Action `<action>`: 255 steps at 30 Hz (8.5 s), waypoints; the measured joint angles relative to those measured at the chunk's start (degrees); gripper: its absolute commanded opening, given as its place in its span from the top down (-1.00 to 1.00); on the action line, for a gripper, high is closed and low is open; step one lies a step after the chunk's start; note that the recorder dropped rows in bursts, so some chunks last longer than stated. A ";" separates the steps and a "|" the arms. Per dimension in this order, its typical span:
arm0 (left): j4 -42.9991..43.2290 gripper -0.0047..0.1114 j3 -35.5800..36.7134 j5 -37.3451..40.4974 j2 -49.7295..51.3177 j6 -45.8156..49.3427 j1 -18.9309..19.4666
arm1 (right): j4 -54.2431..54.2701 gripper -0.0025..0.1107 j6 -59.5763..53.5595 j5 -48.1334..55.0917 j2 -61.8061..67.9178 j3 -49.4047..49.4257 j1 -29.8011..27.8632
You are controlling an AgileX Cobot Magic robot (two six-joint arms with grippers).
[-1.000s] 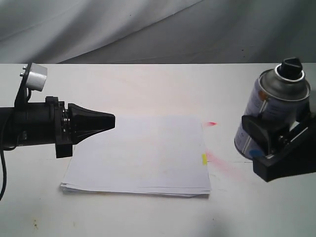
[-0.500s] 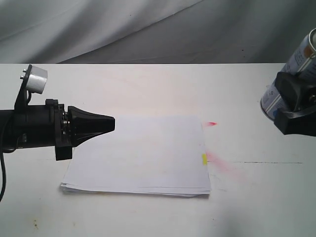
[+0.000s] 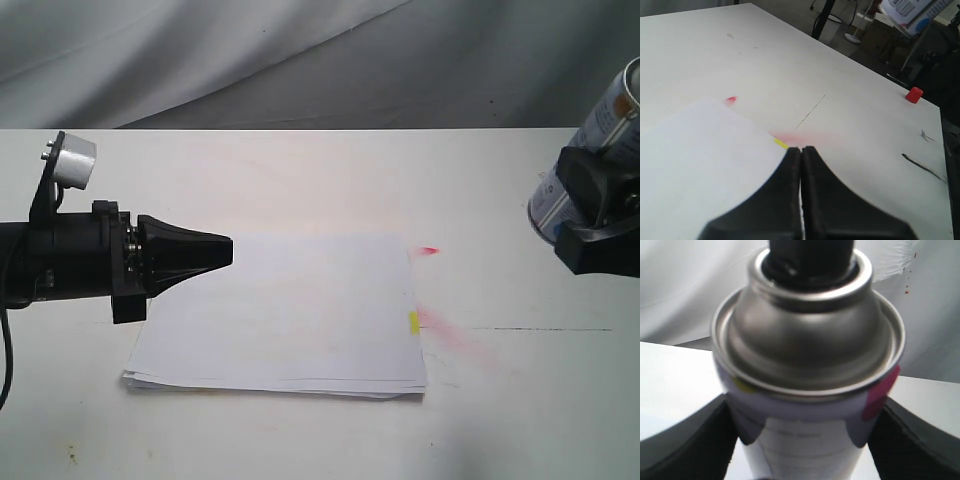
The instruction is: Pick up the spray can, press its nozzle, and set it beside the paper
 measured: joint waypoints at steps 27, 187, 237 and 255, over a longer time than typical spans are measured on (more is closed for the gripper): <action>0.00 0.92 0.00 0.00 0.00 0.00 0.00 | 54.24 0.96 -74.67 -31.15 2.49 -12.90 -27.25; 1.60 0.92 0.12 -12.66 -82.79 0.10 -15.87 | 118.00 0.96 -108.96 -15.02 -46.80 6.95 -19.51; 91.87 0.92 24.83 -45.12 -92.92 -110.16 3.27 | 121.33 0.96 -109.23 -21.25 -46.80 14.59 -19.51; 98.53 0.92 35.37 -48.36 -92.92 -114.75 3.27 | 121.33 0.96 -109.23 -21.25 -46.80 14.59 -19.51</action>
